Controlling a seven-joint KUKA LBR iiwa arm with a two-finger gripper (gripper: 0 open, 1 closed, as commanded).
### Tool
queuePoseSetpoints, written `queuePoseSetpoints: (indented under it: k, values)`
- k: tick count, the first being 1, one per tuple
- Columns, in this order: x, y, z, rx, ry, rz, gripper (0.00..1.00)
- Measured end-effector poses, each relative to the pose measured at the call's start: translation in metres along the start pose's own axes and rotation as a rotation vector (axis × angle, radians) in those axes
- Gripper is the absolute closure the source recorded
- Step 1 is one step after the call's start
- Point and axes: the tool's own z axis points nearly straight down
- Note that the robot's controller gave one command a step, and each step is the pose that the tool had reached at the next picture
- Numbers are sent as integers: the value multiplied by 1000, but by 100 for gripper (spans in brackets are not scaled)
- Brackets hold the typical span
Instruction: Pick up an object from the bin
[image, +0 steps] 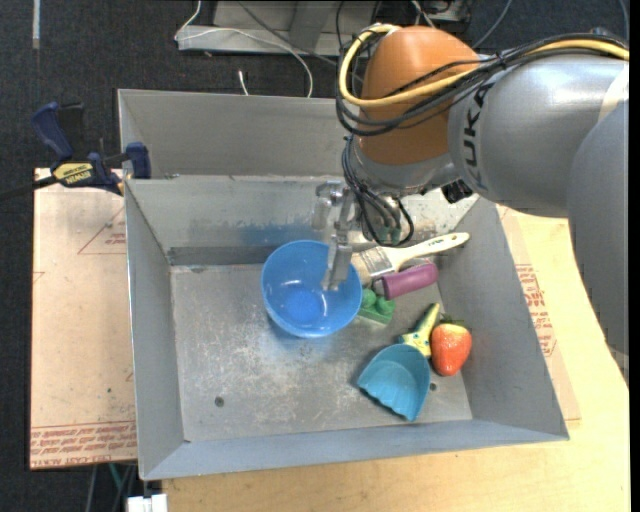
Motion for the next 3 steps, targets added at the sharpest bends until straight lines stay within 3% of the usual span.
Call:
queuePoseSetpoints:
  k: [1, 2, 3]
  values:
    - [0, -33, 57, 1, -2, 90, 0]
    - [10, -30, 55, -2, -4, 327, 0]
    - [7, -31, 64, -5, -12, 390, 0]
